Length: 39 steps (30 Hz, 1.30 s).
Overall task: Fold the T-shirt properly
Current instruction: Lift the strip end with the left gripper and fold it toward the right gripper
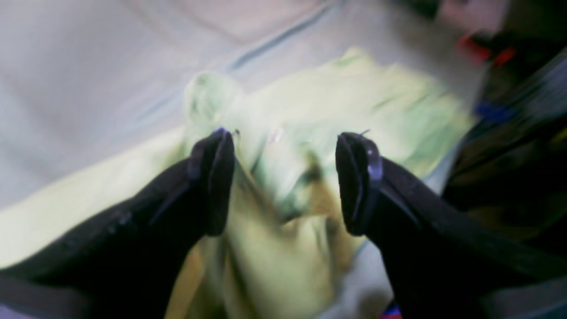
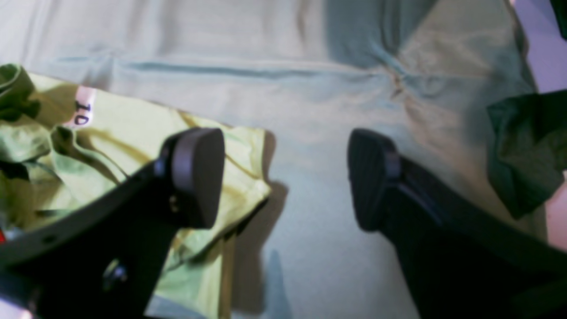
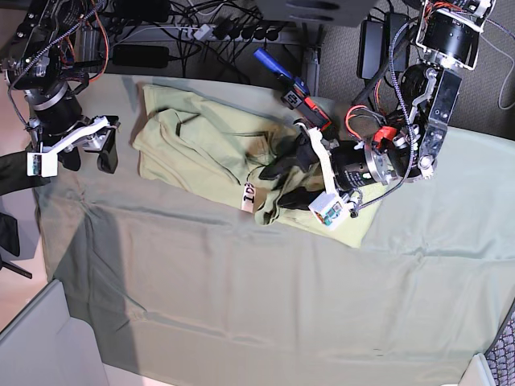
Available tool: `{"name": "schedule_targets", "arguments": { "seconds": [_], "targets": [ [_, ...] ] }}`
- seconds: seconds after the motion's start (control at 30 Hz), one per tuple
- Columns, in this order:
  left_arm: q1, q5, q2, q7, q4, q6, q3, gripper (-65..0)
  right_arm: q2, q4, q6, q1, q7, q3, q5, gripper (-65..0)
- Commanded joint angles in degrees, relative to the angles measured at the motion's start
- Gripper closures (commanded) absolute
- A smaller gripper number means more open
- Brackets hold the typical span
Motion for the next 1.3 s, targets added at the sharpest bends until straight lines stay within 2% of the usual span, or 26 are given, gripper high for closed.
{"name": "schedule_targets", "arguments": {
  "seconds": [0.0,0.1,0.23,0.37,0.5,0.63,0.8,1.07,1.27],
  "targets": [
    [-0.9,-1.9,1.0,-1.3,1.3,-0.5,0.0,-39.3,0.9,0.9,1.9,0.3,1.3,1.1,0.0,-43.4],
    [-0.9,-4.3,2.7,-0.8,2.6,-0.5,0.0,-39.2,0.9,-0.4,0.0,0.1,1.2,3.1,-1.5,-43.4],
    [-1.3,-5.4,3.7,1.5,5.4,-0.5,0.0,-39.1,0.8,-6.8,-0.1,0.1,-2.3,5.8,1.0,-43.4],
    [-2.0,-5.4,3.7,4.9,6.3,-0.5,-0.6,-39.1,-0.4,-11.5,3.9,-0.2,-6.1,5.7,7.3,-43.3],
    [-2.0,-5.4,2.7,5.1,6.3,-0.5,-2.0,-39.1,-3.8,-11.4,6.1,-0.2,-6.5,5.6,11.1,-43.2],
    [-2.1,-5.4,0.2,5.1,6.7,-0.5,-4.0,-39.1,-7.8,-11.5,7.6,-0.2,-9.0,4.6,16.3,-43.3],
    [-2.7,-6.4,-2.1,5.1,7.2,-0.5,-5.9,-39.1,-10.8,-11.8,7.6,0.0,-8.0,2.5,15.0,-43.3],
    [-2.7,-7.9,-4.0,5.8,7.3,-0.5,-6.9,-39.1,-10.8,-16.6,7.5,1.1,-5.9,2.3,13.2,-43.3],
    [-2.6,-9.0,-4.4,6.1,7.7,-0.5,-6.9,-39.1,-11.0,-22.8,7.7,4.6,-6.8,2.1,15.5,-43.2]
  ]
}}
